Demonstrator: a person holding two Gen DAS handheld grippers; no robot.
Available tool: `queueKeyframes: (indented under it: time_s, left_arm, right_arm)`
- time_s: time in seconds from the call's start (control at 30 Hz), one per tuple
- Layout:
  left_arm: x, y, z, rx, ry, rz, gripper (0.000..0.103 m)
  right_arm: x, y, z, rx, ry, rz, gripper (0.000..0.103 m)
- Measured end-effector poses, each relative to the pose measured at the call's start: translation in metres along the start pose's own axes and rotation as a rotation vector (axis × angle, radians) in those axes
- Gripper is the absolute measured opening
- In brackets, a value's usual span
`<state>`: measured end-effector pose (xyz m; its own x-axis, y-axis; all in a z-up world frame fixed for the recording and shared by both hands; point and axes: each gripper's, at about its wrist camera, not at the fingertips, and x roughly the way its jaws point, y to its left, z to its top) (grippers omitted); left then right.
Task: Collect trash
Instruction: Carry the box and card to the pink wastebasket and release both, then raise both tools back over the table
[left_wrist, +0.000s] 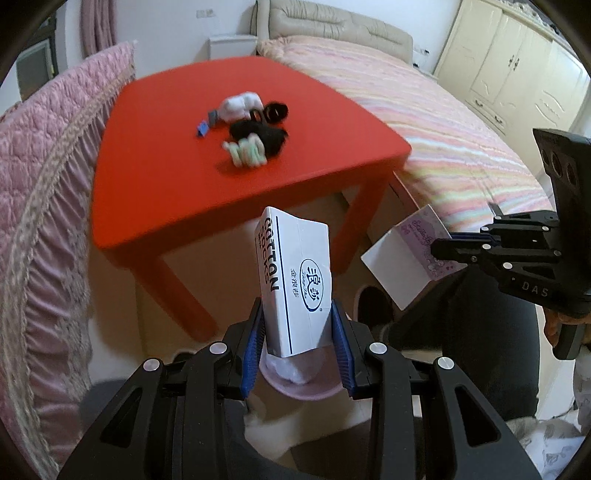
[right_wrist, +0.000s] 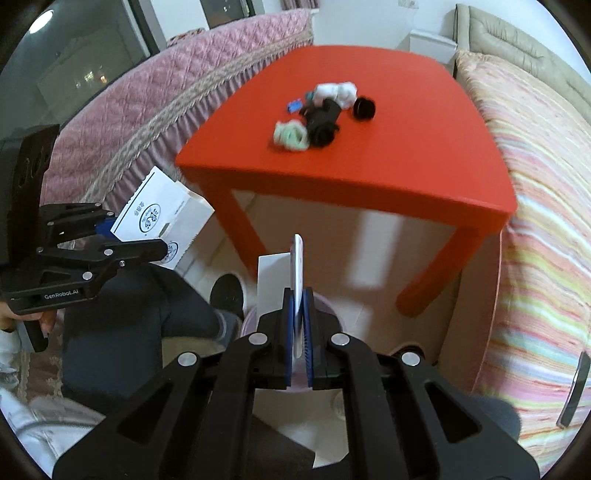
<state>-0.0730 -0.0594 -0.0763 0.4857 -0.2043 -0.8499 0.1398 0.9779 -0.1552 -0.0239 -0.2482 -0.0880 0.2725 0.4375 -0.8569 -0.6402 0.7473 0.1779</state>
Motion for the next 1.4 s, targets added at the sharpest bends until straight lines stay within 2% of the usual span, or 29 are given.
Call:
queueKeyframes:
  time_s: [0.17,0.43,0.53,0.6,0.63,0.67,0.77,0.9,1.4]
  left_arm:
    - [0.004,-0.007,-0.014,0.004,0.032,-0.017,0.034]
    - [0.002,-0.013,-0.015,0.015,0.038,-0.029,0.036]
    - [0.002,-0.014,-0.014,0.019,0.032,-0.031,0.048]
    - [0.002,-0.013,-0.013,0.01,0.025,-0.032,0.067]
    - [0.002,-0.012,-0.013,0.006,0.02,-0.028,0.074]
    - [0.001,-0.011,-0.013,0.003,0.014,-0.023,0.082]
    - [-0.001,-0.005,-0.011,-0.015,0.006,-0.017,0.091]
    - [-0.003,-0.001,-0.01,-0.036,-0.005,-0.011,0.094]
    - [-0.008,0.011,-0.007,-0.077,-0.02,0.005,0.095]
  right_arm:
    - [0.006,0.003,-0.012,0.013,0.022,0.014,0.005]
    - [0.006,0.005,-0.015,0.019,0.029,0.04,0.005]
    - [0.006,0.004,-0.015,0.022,0.033,0.048,0.01]
    - [0.006,0.003,-0.015,0.028,0.03,0.041,0.029]
    - [0.006,0.003,-0.014,0.029,0.025,0.038,0.059]
    - [0.004,0.002,-0.014,0.03,0.016,0.038,0.078]
    - [0.003,0.0,-0.012,0.042,0.01,0.043,0.09]
    - [0.002,-0.002,-0.011,0.054,0.006,0.038,0.093]
    - [-0.002,-0.006,-0.007,0.068,-0.001,0.024,0.095]
